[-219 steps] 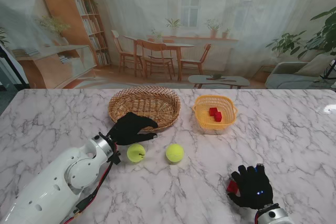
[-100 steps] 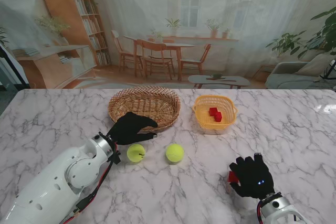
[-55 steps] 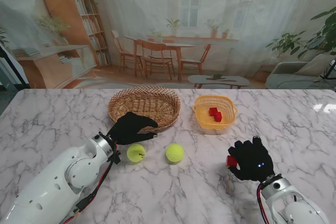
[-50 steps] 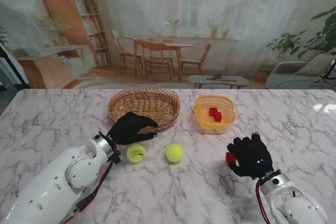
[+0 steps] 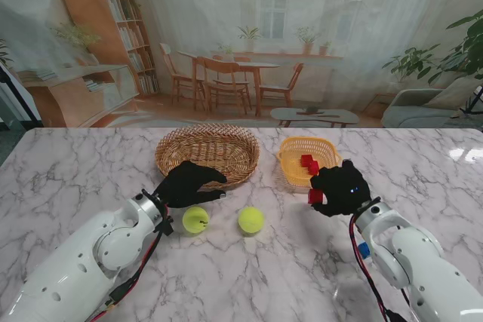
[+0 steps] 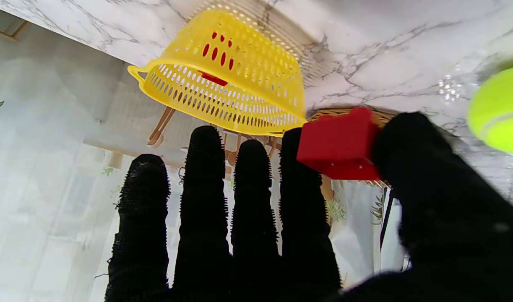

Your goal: Sort the blocks and the balls into two baskets

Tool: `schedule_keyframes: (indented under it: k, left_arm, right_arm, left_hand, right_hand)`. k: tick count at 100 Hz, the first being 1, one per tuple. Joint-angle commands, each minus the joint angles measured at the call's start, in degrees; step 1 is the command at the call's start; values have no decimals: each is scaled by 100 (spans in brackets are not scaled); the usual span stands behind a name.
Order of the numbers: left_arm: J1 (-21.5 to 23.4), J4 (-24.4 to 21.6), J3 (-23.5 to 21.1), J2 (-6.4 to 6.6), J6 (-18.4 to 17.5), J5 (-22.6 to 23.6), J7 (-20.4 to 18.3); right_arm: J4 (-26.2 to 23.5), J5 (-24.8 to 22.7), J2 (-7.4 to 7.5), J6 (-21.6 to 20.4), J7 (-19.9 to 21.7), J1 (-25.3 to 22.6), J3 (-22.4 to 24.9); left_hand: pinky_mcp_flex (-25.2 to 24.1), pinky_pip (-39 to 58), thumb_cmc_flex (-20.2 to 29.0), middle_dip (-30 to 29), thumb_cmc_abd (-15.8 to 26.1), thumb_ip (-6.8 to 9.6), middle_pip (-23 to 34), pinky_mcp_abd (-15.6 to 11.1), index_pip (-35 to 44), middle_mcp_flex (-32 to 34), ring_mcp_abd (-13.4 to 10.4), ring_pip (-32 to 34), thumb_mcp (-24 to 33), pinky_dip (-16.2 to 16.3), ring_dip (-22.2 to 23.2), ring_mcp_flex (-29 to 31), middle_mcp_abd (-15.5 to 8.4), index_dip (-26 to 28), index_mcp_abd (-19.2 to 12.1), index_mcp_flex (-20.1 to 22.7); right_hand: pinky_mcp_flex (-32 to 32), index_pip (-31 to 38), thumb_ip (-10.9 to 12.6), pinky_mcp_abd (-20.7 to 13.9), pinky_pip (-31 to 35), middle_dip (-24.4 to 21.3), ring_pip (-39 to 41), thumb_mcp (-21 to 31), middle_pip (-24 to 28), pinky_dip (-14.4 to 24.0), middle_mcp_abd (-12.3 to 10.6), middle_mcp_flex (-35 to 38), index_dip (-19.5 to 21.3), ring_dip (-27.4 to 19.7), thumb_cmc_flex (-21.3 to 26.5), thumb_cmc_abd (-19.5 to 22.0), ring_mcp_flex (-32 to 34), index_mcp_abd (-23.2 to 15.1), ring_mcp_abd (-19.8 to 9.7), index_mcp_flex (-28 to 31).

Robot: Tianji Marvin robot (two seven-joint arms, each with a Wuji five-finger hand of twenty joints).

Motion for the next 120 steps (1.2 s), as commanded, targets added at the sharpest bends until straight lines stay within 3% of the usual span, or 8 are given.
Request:
schedule_keyframes:
  k: [1, 57, 104, 111, 114, 117, 120]
  left_arm:
    - [3, 20, -7, -10, -9, -7, -56]
    - [-18, 47, -3, -11, -16, 1, -39]
    - [-22, 69, -13, -15, -51, -1, -5]
    - [-18, 68, -18, -15, -54, 1, -2]
    - [-17, 69, -20, -15, -57, 2, 1]
    - [-16, 70, -21, -16, -60, 2, 5]
    - [-15, 70, -22, -16, -62, 2, 9]
  right_arm:
    - [61, -65, 2, -51, 106, 223, 10]
    - [1280, 482, -2, 196, 678, 2060, -1101]
    - [2466, 1019, -66, 841, 669, 3246, -2314]
    - [2594, 1108, -81, 914, 666, 3369, -2492]
    - [2641, 1140, -88, 944, 649, 3408, -2557]
    - [2677, 1160, -93, 976, 632, 3435, -2608]
    - [2711, 1184, -99, 1009, 614, 3457, -2654]
  left_hand:
    - [-18, 88, -4, 13, 259, -84, 74, 103, 79, 120, -2, 108, -150, 34, 38, 81, -65, 36, -112, 175]
    - [-14, 89, -2, 15, 260, -83, 76, 103, 83, 120, -7, 110, -147, 35, 40, 81, -66, 37, -114, 177]
    - [-18, 89, 0, 15, 262, -83, 75, 103, 80, 120, -8, 109, -147, 34, 39, 83, -65, 35, -110, 173]
    - [-17, 90, -2, 15, 260, -83, 75, 106, 81, 120, -5, 109, -148, 34, 39, 83, -65, 35, -115, 175]
    - [-18, 90, -9, 15, 263, -85, 75, 107, 80, 121, -1, 109, -152, 34, 39, 83, -65, 35, -111, 173]
    - [-12, 93, -6, 15, 258, -84, 77, 100, 80, 125, -4, 110, -150, 35, 40, 86, -67, 35, -114, 172]
    - [-17, 90, -7, 15, 260, -84, 75, 101, 80, 120, -2, 109, -149, 34, 39, 81, -62, 35, -110, 172]
  right_hand:
    - [-6, 598, 99, 42, 70, 54, 200, 267, 65, -41, -18, 18, 1, 70, 470, 148, 49, -455, -51, 91]
    - [-3, 631, 99, -26, 85, 50, 215, 213, 102, -50, -48, -53, -36, 68, 498, 262, 9, -514, -88, -1]
    - [-89, 281, 142, -60, 98, -44, 174, 84, 78, -59, -37, -327, -133, 13, 323, 584, -172, -356, -145, -373]
    - [-170, -131, 234, -65, 71, -205, 42, 100, 17, -87, 6, -470, -20, -109, 142, 681, -301, -256, -105, -435]
    - [-217, -502, 360, -54, 50, -299, -21, 125, -19, -99, 30, -540, 148, -176, -5, 752, -357, -185, -94, -449]
    - [-280, -858, 633, -57, 16, -369, -112, 166, -92, -112, 72, -649, 260, -235, -228, 842, -438, -91, -74, -507]
    - [-332, -1081, 660, -44, -12, -421, -191, 120, -161, -121, 109, -762, 290, -280, -305, 821, -529, -37, -49, -624]
